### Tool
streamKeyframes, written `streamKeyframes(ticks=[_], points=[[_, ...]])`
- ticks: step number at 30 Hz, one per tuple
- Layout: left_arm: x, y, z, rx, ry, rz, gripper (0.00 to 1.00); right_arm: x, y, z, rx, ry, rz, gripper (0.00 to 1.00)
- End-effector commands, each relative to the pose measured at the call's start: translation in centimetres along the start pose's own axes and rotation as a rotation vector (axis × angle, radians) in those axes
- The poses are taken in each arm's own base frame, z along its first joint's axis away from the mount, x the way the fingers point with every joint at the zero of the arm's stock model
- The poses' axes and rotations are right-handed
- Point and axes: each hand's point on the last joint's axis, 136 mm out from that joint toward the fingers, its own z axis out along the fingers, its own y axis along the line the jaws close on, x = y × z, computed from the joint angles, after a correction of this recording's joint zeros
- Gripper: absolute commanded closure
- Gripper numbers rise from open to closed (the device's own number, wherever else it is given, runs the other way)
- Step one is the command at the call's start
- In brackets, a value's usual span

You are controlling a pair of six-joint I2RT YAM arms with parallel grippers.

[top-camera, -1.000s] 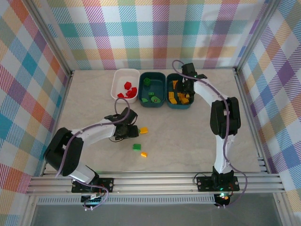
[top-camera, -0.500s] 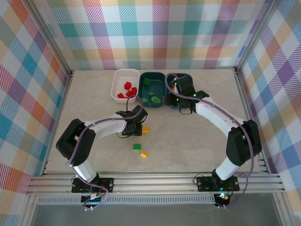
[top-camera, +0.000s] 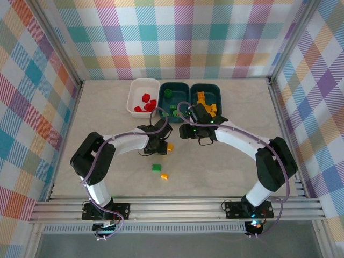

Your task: Sort the legos into containers by color

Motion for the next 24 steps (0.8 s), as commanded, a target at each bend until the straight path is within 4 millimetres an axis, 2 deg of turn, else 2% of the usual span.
streamKeyframes(ticks=[1, 5, 9, 13, 17, 24], points=[[-0.5, -1.3, -1.7, 0.068, -0.03, -0.012, 0.41, 0.3, 0.3, 0.8, -0.027, 0.021, -0.047, 0.38], [-1.0, 0.7, -3.5, 0.034, -0.069, -0.054, 0.35, 1.9, 1.7, 2.1, -0.086, 0.094, -0.153, 0.34], [-0.9, 3.8, -3.7, 0.007, -0.065, -0.151, 0.34, 4.0, 3.8, 3.5, -0.132, 0.164, -0.291, 0.29], [-0.6, 6.6, -4.4, 0.037, -0.083, -0.266, 0.32, 5.8, 5.5, 5.5, -0.085, 0.219, -0.445, 0.25], [-0.3, 8.9, -5.6, 0.089, -0.12, -0.368, 0.31, 6.1, 6.0, 7.4, -0.036, 0.235, -0.526, 0.23], [0.8, 10.3, -7.3, 0.131, -0.161, -0.412, 0.28, 5.7, 5.7, 9.8, 0.015, 0.255, -0.573, 0.26]])
